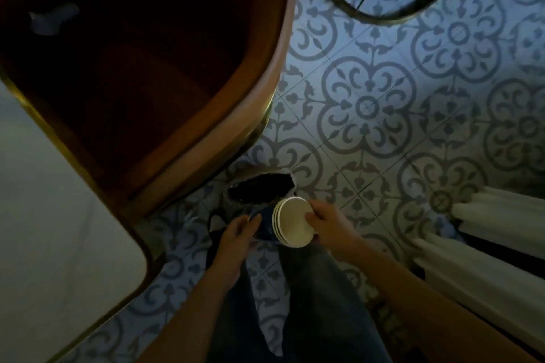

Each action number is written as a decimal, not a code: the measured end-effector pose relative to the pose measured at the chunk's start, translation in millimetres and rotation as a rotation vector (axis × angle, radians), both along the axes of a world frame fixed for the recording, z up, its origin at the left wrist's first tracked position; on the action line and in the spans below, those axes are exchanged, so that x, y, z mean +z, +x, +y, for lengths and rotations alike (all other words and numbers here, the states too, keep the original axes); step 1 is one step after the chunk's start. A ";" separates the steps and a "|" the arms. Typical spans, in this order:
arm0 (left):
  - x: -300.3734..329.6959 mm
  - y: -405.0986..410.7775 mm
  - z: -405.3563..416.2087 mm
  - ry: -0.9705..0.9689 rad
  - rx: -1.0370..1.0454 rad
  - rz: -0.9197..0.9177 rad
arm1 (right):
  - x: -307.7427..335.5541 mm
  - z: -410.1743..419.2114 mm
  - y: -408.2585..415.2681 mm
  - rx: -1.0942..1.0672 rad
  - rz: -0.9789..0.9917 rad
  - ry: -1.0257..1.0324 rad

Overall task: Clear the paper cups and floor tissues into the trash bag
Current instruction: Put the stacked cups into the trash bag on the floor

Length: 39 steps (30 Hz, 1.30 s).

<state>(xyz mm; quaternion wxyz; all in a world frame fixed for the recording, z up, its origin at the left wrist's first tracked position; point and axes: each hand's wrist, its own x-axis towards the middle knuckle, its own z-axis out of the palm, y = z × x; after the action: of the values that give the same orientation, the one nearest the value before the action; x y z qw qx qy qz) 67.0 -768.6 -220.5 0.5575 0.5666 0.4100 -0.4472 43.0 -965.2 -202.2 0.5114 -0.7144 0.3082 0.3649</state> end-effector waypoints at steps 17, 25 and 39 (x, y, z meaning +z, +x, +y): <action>-183.0 7.8 -40.5 0.167 -0.305 -0.109 | -207.1 1.3 11.0 -0.120 0.050 -0.016; -239.6 19.8 -53.9 0.376 -0.439 -0.228 | -263.7 -5.0 5.3 -0.080 0.078 0.026; -305.2 28.3 -86.2 0.506 -0.654 -0.266 | -304.5 -23.4 -0.7 0.084 0.035 -0.033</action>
<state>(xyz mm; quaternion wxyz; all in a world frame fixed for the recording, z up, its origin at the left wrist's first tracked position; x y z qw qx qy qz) 95.3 -854.8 -525.7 0.2783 0.8381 0.2301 -0.4088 42.3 -988.6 -506.7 0.4782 -0.7286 0.2930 0.3932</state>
